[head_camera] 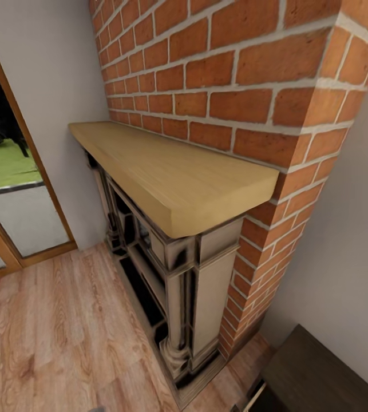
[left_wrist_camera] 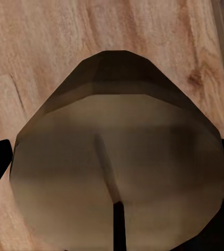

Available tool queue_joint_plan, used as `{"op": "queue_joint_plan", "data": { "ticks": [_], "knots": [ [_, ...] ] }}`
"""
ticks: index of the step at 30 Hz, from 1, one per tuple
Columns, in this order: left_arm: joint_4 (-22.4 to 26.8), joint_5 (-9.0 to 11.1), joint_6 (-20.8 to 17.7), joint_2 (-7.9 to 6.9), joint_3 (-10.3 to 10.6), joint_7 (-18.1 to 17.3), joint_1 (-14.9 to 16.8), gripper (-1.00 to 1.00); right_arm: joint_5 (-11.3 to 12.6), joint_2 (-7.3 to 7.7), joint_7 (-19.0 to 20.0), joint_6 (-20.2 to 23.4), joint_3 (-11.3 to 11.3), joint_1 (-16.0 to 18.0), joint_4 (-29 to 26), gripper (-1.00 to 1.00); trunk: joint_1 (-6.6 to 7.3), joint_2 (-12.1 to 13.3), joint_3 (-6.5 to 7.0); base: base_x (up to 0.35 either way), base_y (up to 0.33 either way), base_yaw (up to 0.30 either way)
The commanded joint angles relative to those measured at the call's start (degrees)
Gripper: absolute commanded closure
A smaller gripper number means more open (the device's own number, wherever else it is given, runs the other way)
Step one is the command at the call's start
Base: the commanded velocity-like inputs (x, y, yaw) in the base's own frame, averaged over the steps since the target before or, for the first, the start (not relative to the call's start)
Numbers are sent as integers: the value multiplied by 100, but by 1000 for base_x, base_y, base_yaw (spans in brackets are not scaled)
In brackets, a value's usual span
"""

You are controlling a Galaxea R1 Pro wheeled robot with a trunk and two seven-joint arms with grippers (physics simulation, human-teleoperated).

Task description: Place each of the two pumpkins and all three candles from the living room inside a cabinet in the living room (use any cabinet), then make sure every cabinet is closed, and position the cauldron so it is next to a table in the living room.

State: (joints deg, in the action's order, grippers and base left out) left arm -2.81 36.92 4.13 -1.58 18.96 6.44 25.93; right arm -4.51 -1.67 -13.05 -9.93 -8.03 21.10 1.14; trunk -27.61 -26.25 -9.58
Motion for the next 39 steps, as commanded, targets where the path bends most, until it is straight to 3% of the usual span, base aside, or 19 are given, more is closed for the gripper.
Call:
{"op": "queue_joint_plan", "data": {
  "ticks": [1, 13, 18, 19, 20, 22, 23, 39],
  "knots": [
    [0, 0, 0, 0, -3, 1, 0, 100, 2, 0, -2, 0, 3, 0, 0, 100, 0, 0, 7, 0, 0, -205],
    [0, 0, 0, 0, -7, 5, -2, 100, 56, -39, -3, 8, 40, -9, 2, 100, 0, 0, 61, 0, 0, -224],
    [0, 1, 4, -4, -7, 16, 0, 100, 95, 39, 2, 2, 106, -9, 2, 100, 0, 0, 35, 0, 0, -244],
    [0, 0, 7, -2, -7, 16, 0, 100, 212, 75, 3, 1, 248, -9, 3, 100, 0, 0, 30, 0, 0, -241],
    [-10, 7, 15, -18, -12, 23, -64, 100, 476, 96, -2, 0, 425, -9, 1, 100, 0, 0, 24, 0, 0, -240],
    [-15, 8, 20, -214, -10, 30, -153, 100, 516, 181, 2, -6, 451, -9, 4, 100, 0, 0, 12, 0, 0, -240],
    [-13, 6, 30, -406, -8, 29, -210, 100, 528, 239, 4, -16, 459, -9, 3, 100, 0, 0, 6, 0, 0, -240],
    [-9, 8, 44, -360, -15, -3, -220, 100, 531, 259, 13, 8, 469, -12, 6, 100, 0, 0, -83, 0, 0, -236]
  ]
}}
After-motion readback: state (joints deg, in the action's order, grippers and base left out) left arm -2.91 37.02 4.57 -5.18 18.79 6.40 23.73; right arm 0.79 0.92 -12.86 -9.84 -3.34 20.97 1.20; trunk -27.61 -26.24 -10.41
